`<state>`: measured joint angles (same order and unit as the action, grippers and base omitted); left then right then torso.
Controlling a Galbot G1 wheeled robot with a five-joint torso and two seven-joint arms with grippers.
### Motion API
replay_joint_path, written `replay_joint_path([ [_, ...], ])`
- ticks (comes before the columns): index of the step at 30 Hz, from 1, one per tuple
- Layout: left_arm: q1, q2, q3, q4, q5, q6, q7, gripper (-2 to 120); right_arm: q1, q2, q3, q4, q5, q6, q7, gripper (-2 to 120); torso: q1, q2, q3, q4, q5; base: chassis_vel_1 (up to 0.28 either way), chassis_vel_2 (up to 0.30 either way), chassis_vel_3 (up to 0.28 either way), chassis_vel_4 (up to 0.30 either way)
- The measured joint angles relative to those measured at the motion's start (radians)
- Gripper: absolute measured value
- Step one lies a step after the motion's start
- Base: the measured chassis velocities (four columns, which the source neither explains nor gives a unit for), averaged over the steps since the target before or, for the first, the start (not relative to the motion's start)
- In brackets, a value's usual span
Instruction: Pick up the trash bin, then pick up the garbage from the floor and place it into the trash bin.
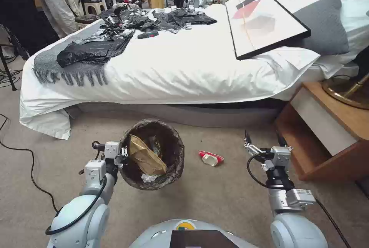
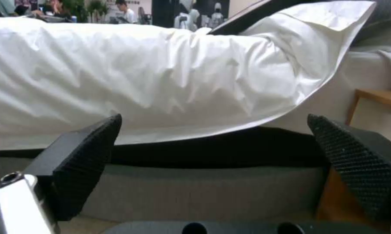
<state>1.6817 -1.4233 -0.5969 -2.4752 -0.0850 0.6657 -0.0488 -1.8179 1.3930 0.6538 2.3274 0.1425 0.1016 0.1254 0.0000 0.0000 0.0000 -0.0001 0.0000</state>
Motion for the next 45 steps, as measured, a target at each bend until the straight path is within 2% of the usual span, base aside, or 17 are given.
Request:
replay_joint_path([
  [7,0.002,0.001,-0.001,-0.002,0.001,-0.003,0.0,2,0.007,-0.017,0.02,-0.001,0.022,-0.055,-0.021,100,0.0,0.0,0.0,0.0,0.0,0.0,0.0,0.0,0.0],
  [12,0.004,0.002,-0.001,-0.008,0.002,-0.005,0.0,2,0.073,-0.079,0.011,-0.037,0.07,-0.184,-0.048,100,0.0,0.0,0.0,0.0002,0.0,0.0,0.0,0.0,0.0],
  [14,0.004,0.002,-0.001,-0.009,0.002,-0.005,0.0,2,0.082,-0.084,0.008,-0.042,0.075,-0.193,-0.048,100,0.0,0.0,0.0,0.0001,0.0,0.0,0.0,0.0,0.0],
  [15,0.005,0.003,-0.003,-0.014,0.002,-0.005,0.0,2,0.126,-0.106,-0.009,-0.063,0.099,-0.234,-0.048,100,0.0,0.0,0.0,0.0004,0.0001,0.0,0.0,0.0,0.0],
  [19,0.008,0.005,-0.007,-0.024,-0.001,-0.005,0.0,2,0.193,-0.153,-0.051,-0.106,0.141,-0.296,-0.052,100,0.0,0.0,0.0,0.0002,0.0001,0.0,0.0,0.0,0.0],
  [28,0.01,0.008,-0.008,-0.025,-0.004,-0.004,-0.001,2,0.288,-0.273,-0.133,-0.191,0.202,-0.355,-0.073,100,0.0,0.0,0.0,0.0001,0.0,0.0,0.0,0.0,0.0],
  [31,0.013,0.004,-0.01,-0.025,-0.004,-0.003,-0.002,2,0.389,-0.37,-0.214,-0.308,0.255,-0.385,-0.097,100,0.0,0.0,0.0,0.0004,0.0,0.0,0.0,0.0,0.0],
  [33,0.013,0.003,-0.01,-0.025,-0.004,-0.003,-0.002,2,0.409,-0.382,-0.231,-0.336,0.264,-0.388,-0.103,100,0.0,0.0,0.0,0.0001,0.0002,0.0,0.0,0.0,0.0],
  [35,0.018,0.0,-0.014,-0.025,-0.004,-0.002,-0.003,2,0.488,-0.412,-0.291,-0.439,0.306,-0.406,-0.129,100,0.0,0.0,0.0,0.0,0.0002,0.0,0.0,0.0,0.0],
  [40,0.022,0.001,-0.021,-0.025,-0.006,-0.001,-0.003,2,0.563,-0.426,-0.343,-0.515,0.346,-0.429,-0.154,100,0.0,0.0,0.0,0.0002,0.0001,0.0,0.0,0.0,0.0],
  [45,0.025,0.002,-0.023,-0.025,-0.007,0.001,-0.003,2,0.638,-0.436,-0.396,-0.615,0.351,-0.44,-0.23,100,0.0,0.0,0.0,0.0001,0.0,0.0,0.0,0.0,0.0],
])
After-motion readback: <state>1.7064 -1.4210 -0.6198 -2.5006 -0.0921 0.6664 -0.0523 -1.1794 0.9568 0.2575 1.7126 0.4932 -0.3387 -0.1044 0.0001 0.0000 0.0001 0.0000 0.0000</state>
